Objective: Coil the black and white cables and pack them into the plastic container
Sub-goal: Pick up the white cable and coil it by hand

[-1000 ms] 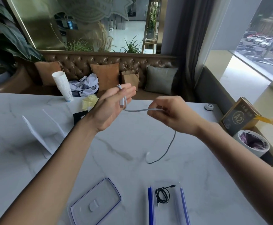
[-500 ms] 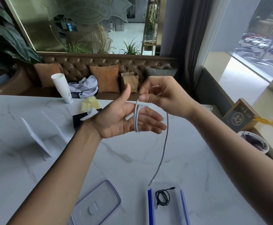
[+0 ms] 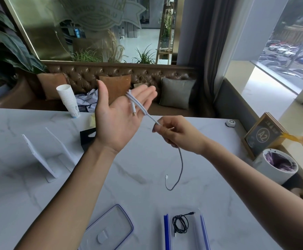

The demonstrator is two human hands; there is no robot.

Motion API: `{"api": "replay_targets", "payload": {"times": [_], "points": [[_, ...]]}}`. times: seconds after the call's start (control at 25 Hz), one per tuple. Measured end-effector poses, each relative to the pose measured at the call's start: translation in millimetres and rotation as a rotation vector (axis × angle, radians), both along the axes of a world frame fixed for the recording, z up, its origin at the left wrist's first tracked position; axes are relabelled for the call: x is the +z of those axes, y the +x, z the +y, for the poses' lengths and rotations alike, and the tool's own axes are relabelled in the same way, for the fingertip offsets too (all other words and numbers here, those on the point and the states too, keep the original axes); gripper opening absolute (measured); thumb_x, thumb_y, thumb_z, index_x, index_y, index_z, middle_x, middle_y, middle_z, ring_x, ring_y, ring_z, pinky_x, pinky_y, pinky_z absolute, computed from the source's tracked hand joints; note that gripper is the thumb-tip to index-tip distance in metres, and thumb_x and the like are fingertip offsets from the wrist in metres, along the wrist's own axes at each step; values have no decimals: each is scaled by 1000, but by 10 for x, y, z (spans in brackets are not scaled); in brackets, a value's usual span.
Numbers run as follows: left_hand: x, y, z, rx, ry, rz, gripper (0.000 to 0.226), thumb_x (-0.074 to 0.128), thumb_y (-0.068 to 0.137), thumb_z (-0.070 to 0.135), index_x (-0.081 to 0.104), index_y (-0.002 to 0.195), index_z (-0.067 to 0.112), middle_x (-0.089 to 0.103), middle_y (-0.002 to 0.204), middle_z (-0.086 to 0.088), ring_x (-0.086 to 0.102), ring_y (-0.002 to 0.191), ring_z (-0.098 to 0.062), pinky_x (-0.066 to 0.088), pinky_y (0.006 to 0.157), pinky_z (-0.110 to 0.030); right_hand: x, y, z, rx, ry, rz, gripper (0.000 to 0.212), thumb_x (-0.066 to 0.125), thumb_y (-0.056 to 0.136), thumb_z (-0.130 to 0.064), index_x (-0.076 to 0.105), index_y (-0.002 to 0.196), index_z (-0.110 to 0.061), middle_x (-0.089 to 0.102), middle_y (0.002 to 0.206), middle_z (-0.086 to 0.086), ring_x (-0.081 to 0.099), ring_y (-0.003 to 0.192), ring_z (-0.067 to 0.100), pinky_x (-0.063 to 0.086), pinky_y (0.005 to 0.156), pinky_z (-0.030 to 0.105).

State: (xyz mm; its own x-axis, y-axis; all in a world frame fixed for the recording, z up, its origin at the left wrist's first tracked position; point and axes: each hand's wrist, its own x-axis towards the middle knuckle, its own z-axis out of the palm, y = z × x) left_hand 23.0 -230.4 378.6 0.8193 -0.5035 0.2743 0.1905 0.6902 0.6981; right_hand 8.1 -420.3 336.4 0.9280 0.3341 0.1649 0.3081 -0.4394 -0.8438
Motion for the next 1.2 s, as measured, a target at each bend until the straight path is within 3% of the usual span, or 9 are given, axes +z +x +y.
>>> {"api": "replay_targets", "payload": {"times": [0.16,0.24,0.32,0.4,0.52,0.6,0.8,1.0,1.2], "points": [[-33,85,-73,255,226,-18,92,2,93,66,13,150,-4,18,160,-22,25,147,-28,19,120,-37,43,-59,-57,12,-280,-164,13,58,97,-28,67,93,-19,59,63,1,52,55,13,42,56,21],[-101,98,-119,317,423,-62,86,-2,94,62,18,150,0,20,160,-16,24,147,-21,15,121,-35,132,-67,-72,22,-384,-265,13,60,96,-29,67,92,-20,59,64,0,48,58,16,40,57,22],[-178,140,-148,276,594,-105,81,-1,91,67,50,126,13,47,136,-6,43,129,-8,15,115,-29,241,-64,-64,49,-452,-356,18,61,95,-29,68,88,-14,59,64,2,47,58,18,41,58,25],[-213,174,-120,118,695,-110,76,10,76,82,46,90,17,41,96,0,46,94,-7,30,97,-25,363,-61,-60,87,-518,-475,20,64,93,-26,69,83,-10,62,68,2,50,61,20,43,59,27],[-234,139,-63,-135,882,-244,111,0,76,84,56,117,-1,60,121,-16,56,118,-15,37,111,-37,556,-55,-103,82,-494,-541,17,72,88,-27,73,85,-11,61,74,-6,52,64,11,41,60,17],[-230,68,-5,-223,974,-258,109,-11,83,73,58,123,-1,62,130,-17,58,123,-21,38,111,-38,630,-51,-113,70,-425,-512,19,75,84,-29,73,84,-10,66,75,-3,56,65,11,46,61,22],[-120,15,62,-505,853,-223,124,-8,75,82,56,121,-13,64,120,-32,62,113,-39,49,90,-28,630,1,-57,56,-177,-410,27,80,78,-29,68,78,-5,68,70,10,60,62,29,51,59,42],[-122,-19,12,-495,470,-120,118,6,66,87,69,107,-5,72,104,-25,70,94,-32,54,77,-25,437,59,13,78,58,-300,29,61,95,-17,60,75,5,54,65,6,48,60,14,42,56,31],[-149,0,-7,-543,-161,-4,108,43,80,73,34,138,-17,43,142,-36,42,135,-43,37,111,-37,327,44,74,62,-28,-258,36,50,92,3,53,68,-24,57,54,-21,53,51,-2,38,54,7]]}}
